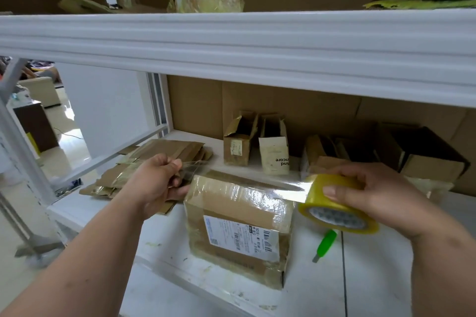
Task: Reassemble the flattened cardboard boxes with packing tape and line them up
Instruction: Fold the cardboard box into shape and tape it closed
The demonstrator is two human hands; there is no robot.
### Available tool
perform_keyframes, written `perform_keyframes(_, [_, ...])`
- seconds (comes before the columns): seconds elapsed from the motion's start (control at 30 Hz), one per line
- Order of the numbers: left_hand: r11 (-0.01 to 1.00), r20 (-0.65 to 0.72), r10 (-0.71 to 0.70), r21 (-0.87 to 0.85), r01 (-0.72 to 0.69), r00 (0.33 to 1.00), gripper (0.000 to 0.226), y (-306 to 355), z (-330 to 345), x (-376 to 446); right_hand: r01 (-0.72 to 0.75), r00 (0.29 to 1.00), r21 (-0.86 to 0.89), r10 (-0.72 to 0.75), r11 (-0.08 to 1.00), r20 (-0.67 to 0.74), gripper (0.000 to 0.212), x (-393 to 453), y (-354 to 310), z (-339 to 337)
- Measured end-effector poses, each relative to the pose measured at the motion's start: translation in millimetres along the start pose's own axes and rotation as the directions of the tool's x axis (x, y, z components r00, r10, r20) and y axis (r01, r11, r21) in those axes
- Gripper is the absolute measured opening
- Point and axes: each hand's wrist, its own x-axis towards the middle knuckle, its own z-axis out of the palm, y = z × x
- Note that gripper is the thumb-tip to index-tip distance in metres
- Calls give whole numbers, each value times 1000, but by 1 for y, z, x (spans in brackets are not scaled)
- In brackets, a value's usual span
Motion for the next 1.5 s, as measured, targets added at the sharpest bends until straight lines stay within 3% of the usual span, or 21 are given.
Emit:
perform_keyframes(0.4, [1000,89,16,-12,-14,996,19,8,3,-11,-212,977,-58,211,976,-21,19,4,11,16])
perform_keyframes(0.63, [999,134,-31,23,28,990,16,16,1,-10,-197,979,12,197,980,-55,8,-1,1,8])
perform_keyframes(0.8, [994,113,-97,-33,102,989,12,15,-1,-7,-238,970,-72,240,969,28,11,1,0,20])
perform_keyframes(1.07, [991,83,-124,-46,128,989,7,10,-2,1,-266,962,-108,272,958,39,11,2,1,30])
perform_keyframes(1.27, [992,-31,-97,80,99,995,16,1,-1,10,-285,955,-109,291,952,50,15,6,3,36])
perform_keyframes(1.4, [942,-71,-33,330,54,997,14,-10,1,13,-311,946,-105,319,945,66,16,4,8,38])
perform_keyframes(1.5, [913,-64,-76,397,95,995,22,-17,-4,13,-306,948,-90,313,948,67,14,3,9,40])
